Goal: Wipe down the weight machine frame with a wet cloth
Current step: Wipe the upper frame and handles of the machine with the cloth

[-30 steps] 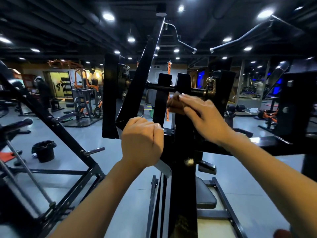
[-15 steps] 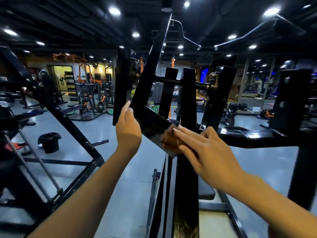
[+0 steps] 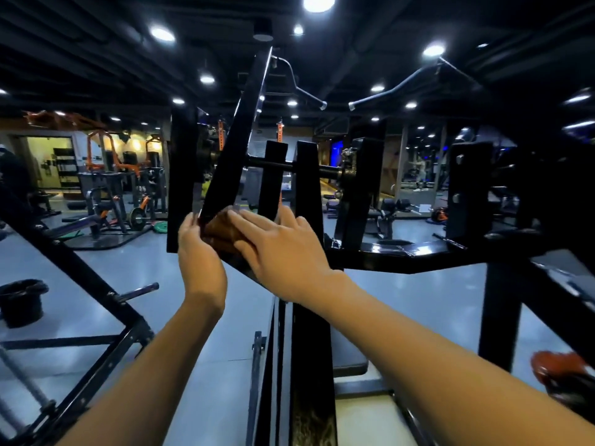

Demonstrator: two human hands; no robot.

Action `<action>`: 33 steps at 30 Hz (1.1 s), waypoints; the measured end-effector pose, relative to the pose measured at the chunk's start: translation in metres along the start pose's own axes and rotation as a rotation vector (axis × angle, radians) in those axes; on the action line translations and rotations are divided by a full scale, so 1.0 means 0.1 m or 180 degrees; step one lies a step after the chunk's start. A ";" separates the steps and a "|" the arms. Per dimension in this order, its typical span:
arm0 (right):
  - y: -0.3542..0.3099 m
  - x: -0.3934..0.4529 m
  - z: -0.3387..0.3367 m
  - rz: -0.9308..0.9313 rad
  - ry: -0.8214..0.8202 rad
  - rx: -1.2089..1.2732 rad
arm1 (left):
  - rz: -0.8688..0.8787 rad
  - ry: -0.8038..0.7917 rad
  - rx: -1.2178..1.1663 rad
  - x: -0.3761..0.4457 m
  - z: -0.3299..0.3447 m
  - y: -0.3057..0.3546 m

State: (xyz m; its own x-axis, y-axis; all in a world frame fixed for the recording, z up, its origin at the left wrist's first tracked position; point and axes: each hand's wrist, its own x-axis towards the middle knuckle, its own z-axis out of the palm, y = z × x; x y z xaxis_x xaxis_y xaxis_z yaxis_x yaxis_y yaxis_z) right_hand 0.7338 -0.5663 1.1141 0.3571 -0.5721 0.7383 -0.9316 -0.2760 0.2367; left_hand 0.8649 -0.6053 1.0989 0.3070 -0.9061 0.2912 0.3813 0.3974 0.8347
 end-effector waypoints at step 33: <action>-0.06 -2.27 -0.41 -0.0491 -0.0258 0.1622 | 0.0395 -0.1855 0.5925 -2.60 -1.54 0.05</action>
State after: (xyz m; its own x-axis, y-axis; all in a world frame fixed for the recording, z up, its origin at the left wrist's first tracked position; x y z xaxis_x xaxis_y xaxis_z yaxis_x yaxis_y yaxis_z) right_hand 0.6553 -0.4030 0.9714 0.5101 -0.5476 0.6633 -0.7238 -0.6899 -0.0128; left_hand 0.9211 -0.3454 0.9557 -0.1722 -0.9743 0.1453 -0.9814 0.1823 0.0594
